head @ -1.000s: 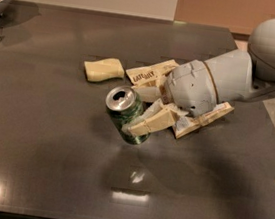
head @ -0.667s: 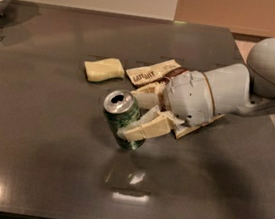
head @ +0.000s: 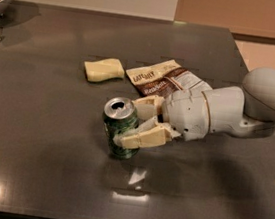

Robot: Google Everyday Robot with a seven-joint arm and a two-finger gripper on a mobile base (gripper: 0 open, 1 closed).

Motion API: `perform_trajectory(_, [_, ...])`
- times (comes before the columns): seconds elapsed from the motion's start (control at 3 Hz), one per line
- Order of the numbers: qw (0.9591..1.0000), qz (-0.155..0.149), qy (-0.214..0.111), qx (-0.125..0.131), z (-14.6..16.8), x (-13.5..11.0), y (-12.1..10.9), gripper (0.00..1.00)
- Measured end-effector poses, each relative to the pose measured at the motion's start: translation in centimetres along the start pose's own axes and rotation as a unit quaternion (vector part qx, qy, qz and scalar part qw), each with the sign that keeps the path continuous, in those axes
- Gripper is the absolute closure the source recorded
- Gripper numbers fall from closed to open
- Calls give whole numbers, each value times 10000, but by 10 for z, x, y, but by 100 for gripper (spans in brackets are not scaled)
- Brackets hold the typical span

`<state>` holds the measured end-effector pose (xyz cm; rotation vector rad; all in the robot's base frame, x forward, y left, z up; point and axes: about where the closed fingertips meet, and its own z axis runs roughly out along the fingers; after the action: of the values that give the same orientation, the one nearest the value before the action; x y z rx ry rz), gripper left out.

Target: Place green can upright

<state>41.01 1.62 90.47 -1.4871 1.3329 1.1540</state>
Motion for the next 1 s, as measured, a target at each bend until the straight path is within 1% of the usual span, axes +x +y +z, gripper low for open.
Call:
perform_trajectory(0.33, [9991,30,-425,-67,3,5,2,100])
perform_trajectory(0.67, [9978,70,-656,-111,5,10,2,100])
perform_trajectory(1.0, [9974,103,-709,-125,8,14,3,82])
